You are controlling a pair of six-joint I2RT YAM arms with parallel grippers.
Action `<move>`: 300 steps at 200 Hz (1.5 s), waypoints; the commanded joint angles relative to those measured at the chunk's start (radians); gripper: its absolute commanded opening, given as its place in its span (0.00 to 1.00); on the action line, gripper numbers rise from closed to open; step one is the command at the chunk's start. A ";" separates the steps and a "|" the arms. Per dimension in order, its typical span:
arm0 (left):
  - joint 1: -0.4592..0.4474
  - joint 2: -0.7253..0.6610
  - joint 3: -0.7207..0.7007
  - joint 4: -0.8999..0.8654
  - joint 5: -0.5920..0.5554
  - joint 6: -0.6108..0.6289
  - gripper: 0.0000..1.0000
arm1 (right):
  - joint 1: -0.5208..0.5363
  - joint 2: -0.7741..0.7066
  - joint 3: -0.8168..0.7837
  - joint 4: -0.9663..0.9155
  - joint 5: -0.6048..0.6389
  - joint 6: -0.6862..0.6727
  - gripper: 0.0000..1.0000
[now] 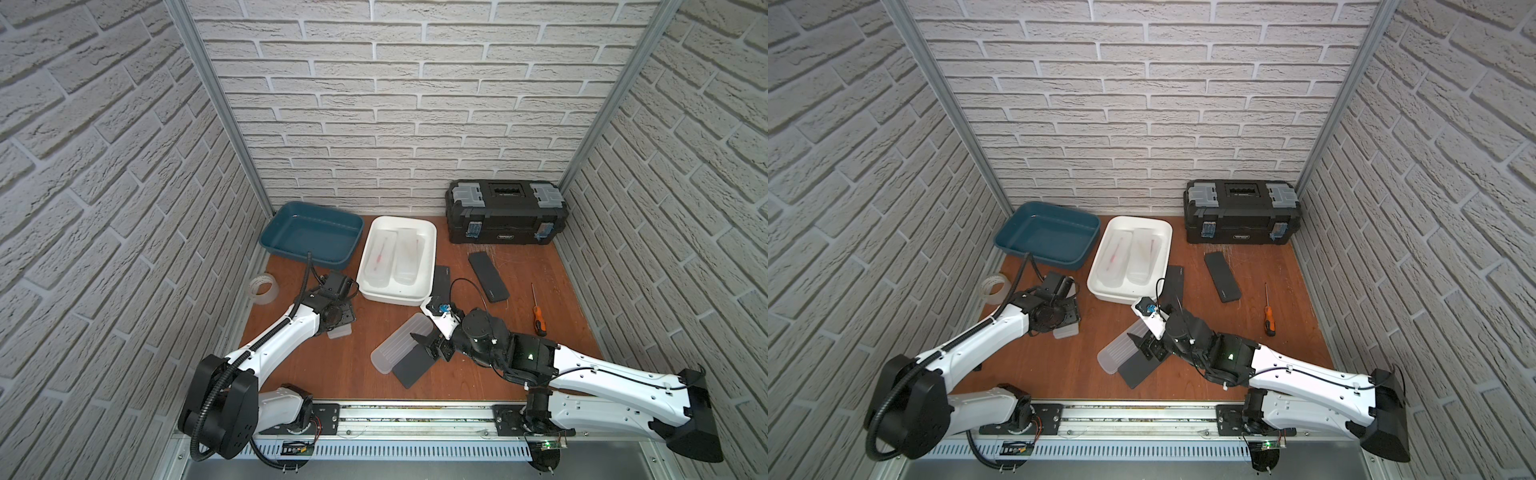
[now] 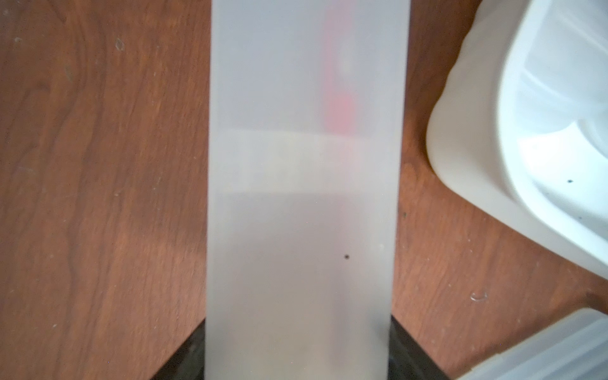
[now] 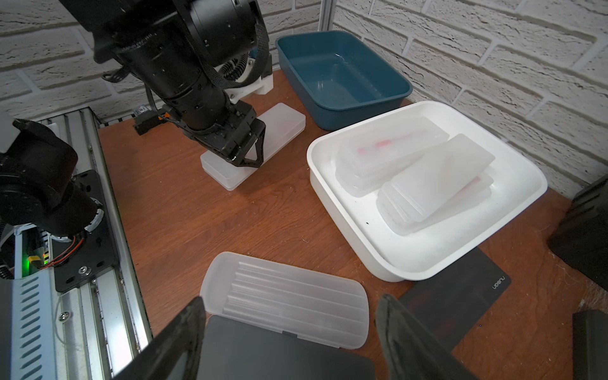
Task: Place the pencil cases by color into the storage box
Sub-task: Pick up the pencil case from the center of the board, then place the pencil case at the storage box.
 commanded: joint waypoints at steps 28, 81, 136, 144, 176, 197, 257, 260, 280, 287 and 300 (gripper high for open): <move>-0.028 -0.014 0.162 -0.101 -0.062 0.078 0.65 | 0.014 -0.012 0.003 0.029 0.025 0.015 0.82; -0.032 0.129 0.356 -0.100 -0.008 0.193 0.65 | 0.025 -0.026 -0.008 0.024 0.042 0.006 0.82; -0.030 0.356 0.559 -0.099 0.052 0.308 0.65 | 0.031 -0.058 -0.022 0.005 0.061 0.004 0.82; -0.030 0.388 0.589 -0.095 0.065 0.329 0.65 | 0.031 -0.063 -0.023 -0.001 0.064 0.005 0.82; -0.030 0.508 0.704 -0.086 0.121 0.407 0.65 | 0.033 -0.084 -0.028 -0.022 0.082 0.005 0.82; -0.029 0.573 0.770 -0.078 0.151 0.447 0.65 | 0.033 -0.093 -0.028 -0.035 0.091 0.004 0.82; -0.018 0.718 0.915 -0.097 0.214 0.467 0.65 | 0.036 -0.108 -0.032 -0.052 0.102 0.009 0.82; -0.018 0.722 0.916 -0.094 0.216 0.466 0.65 | 0.036 -0.109 -0.032 -0.052 0.102 0.008 0.82; -0.008 0.747 0.933 -0.080 0.231 0.457 0.65 | 0.036 -0.107 -0.032 -0.055 0.103 0.011 0.82; -0.004 0.758 0.940 -0.078 0.231 0.453 0.65 | 0.036 -0.106 -0.032 -0.055 0.102 0.011 0.82; -0.001 0.775 0.950 -0.073 0.233 0.450 0.65 | 0.037 -0.102 -0.032 -0.057 0.101 0.011 0.82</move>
